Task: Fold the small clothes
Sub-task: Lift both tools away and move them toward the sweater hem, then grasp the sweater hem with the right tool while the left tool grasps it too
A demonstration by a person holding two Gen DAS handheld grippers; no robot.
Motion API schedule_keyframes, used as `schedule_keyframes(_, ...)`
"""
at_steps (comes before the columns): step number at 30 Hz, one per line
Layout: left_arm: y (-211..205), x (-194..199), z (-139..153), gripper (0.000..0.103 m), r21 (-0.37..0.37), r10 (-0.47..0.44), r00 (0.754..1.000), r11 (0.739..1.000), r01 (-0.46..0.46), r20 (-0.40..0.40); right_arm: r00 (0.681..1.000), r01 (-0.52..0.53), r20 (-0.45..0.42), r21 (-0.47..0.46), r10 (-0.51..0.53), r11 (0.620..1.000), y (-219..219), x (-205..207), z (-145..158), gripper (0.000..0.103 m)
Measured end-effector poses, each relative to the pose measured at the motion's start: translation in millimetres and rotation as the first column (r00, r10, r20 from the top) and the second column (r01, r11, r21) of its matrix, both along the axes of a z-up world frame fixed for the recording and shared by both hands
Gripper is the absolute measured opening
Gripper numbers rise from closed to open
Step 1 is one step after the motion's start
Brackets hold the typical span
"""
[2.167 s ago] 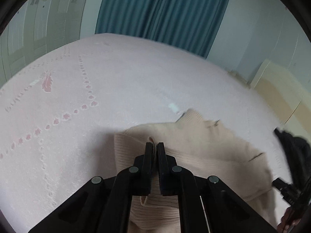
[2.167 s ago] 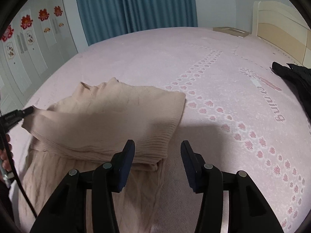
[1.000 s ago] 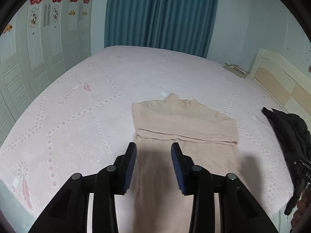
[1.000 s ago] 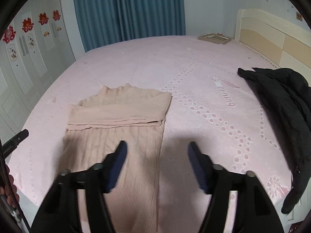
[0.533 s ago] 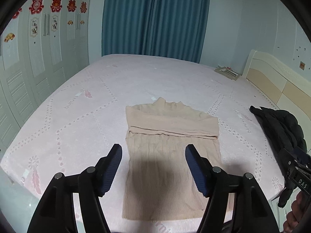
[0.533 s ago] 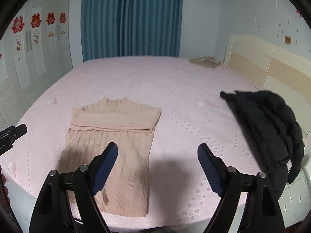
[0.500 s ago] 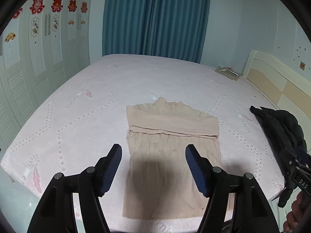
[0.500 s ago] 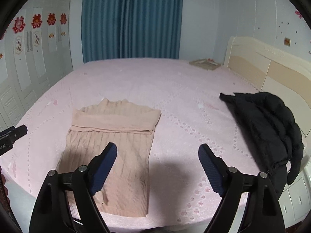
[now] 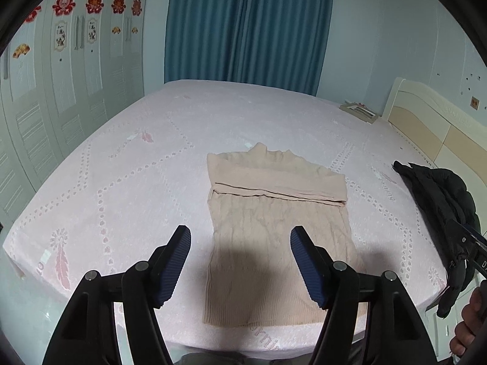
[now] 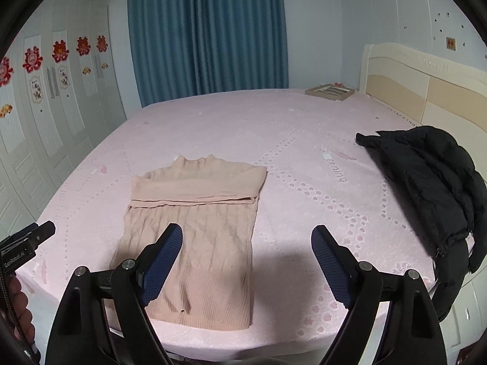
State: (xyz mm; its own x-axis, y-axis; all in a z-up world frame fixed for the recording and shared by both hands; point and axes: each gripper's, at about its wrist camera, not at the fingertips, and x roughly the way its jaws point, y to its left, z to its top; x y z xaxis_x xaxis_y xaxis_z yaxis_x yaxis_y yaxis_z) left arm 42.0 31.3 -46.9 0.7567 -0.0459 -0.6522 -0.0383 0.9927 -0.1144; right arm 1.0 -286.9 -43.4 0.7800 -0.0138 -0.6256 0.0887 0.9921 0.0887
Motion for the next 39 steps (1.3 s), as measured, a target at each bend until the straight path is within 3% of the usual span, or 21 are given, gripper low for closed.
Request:
schedule_keyframes(11,11,0,-15,0.066,-0.019,0.025,1.0,1.0,-0.025,-0.014,0.996,-0.055,-0.073,0.06,0.06,0.997,-5,6,-31,0.085)
schedule_keyframes(13,15,1,-26,0.066,-0.046,0.025,0.999,0.999,-0.026,-0.03,0.993,-0.063,-0.098,0.069,0.07,0.996,-6,8,-43,0.083)
schedule_keyframes(22,28,11,-88,0.065,-0.112,0.01,0.991,0.993,-0.025,-0.132,0.969,-0.083,-0.222,0.133,0.112,0.988,-16,18,-111,0.056)
schedule_keyframes(29,32,18,-133,0.061,-0.136,-0.009,0.976,0.991,-0.022,-0.219,0.947,-0.105,-0.285,0.157,0.146,0.982,-10,23,-156,0.051)
schedule_keyframes(33,40,19,-162,0.052,-0.17,-0.026,0.963,0.985,-0.021,-0.267,0.935,-0.115,-0.317,0.153,0.159,0.982,-3,23,-173,0.05)
schedule_keyframes(39,48,23,-191,0.049,-0.213,-0.057,0.951,0.977,-0.009,-0.303,0.928,-0.125,-0.333,0.144,0.167,0.982,7,32,-192,0.043)
